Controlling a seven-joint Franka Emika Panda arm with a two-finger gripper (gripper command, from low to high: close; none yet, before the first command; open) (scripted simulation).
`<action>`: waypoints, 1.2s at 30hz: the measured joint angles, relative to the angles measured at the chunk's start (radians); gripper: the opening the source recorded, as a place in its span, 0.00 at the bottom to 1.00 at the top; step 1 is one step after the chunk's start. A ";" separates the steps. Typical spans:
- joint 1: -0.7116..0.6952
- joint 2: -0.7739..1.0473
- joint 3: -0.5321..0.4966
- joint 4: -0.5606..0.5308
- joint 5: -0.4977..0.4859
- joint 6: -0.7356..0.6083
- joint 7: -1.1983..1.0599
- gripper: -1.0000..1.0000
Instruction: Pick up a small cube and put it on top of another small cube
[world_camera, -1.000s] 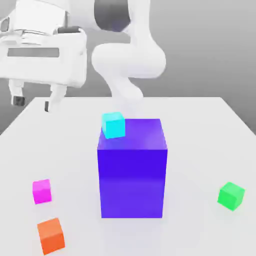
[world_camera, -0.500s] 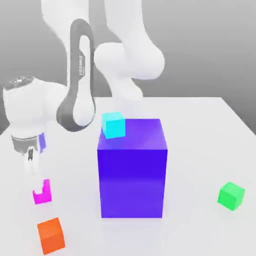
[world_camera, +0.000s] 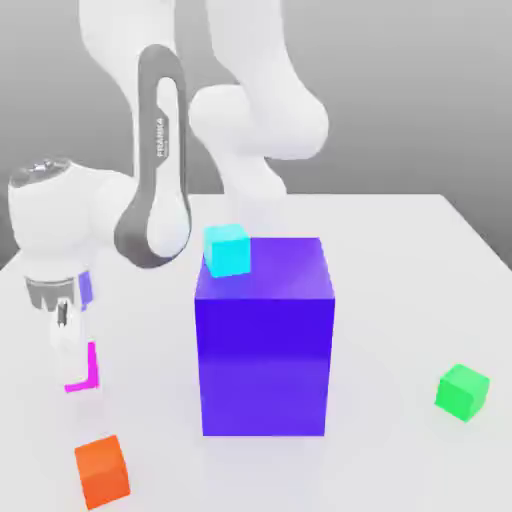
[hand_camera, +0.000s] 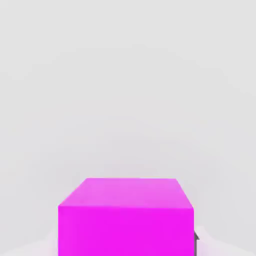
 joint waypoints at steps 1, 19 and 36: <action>0.010 0.007 0.011 0.024 -0.011 -0.008 -0.012 0.00; 0.417 0.046 0.428 0.237 -0.073 -0.104 0.007 0.00; 0.833 0.122 0.534 0.135 -0.336 -0.048 0.469 1.00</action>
